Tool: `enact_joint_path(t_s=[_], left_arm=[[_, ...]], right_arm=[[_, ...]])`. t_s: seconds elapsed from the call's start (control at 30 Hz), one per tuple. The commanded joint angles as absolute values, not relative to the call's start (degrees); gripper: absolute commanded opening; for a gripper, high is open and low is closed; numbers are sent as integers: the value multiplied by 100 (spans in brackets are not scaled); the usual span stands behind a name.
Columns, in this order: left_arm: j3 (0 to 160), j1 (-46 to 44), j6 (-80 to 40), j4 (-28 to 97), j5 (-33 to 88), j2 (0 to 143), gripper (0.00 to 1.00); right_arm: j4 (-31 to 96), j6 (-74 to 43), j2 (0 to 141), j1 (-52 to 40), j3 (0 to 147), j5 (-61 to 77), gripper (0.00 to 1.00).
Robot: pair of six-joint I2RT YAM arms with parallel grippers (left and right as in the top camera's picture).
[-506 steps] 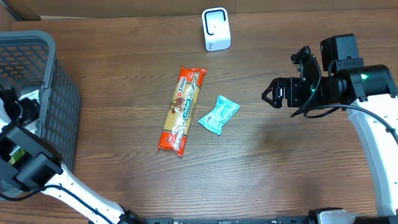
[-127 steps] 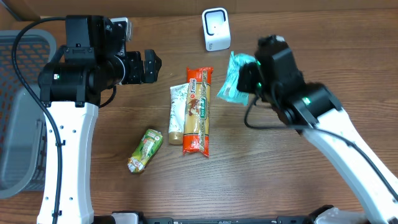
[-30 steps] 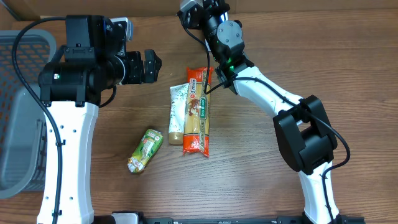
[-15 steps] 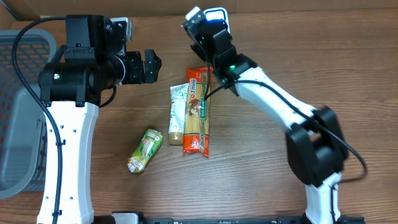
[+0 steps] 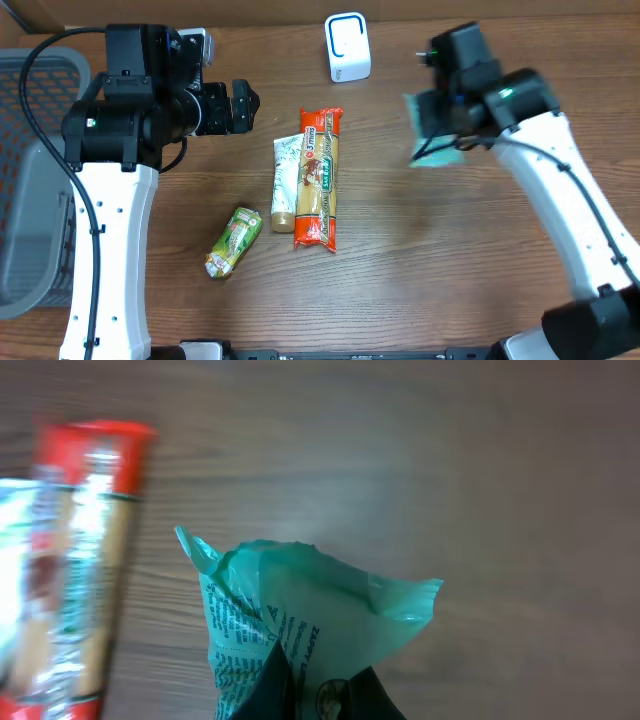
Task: Scan the item barcode
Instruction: 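Carry the teal packet to the right side and release it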
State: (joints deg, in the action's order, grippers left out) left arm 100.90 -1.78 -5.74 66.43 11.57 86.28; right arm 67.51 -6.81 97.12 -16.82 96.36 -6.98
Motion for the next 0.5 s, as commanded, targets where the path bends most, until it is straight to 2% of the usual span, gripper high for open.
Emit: enact_joint_path(t_s=[0.0, 0.23, 0.4, 0.43, 0.47], left_arm=[[10171, -189, -467, 6641, 1140, 8652, 100], [10171, -189, -467, 6641, 1140, 8652, 100], [10171, -189, -467, 6641, 1140, 8652, 100], [10171, -189, -467, 6641, 1140, 8652, 100], [10171, -189, -467, 6641, 1140, 8652, 100]], right_arm=[[6702, -1055, 9813, -967, 9091, -322, 4], [5872, -932, 9813, 290, 7822, 233, 4], [5424, -873, 9813, 694, 7264, 523, 4], [5435, -875, 9813, 720, 7234, 526, 9], [5450, -880, 9813, 720, 7234, 530, 48]])
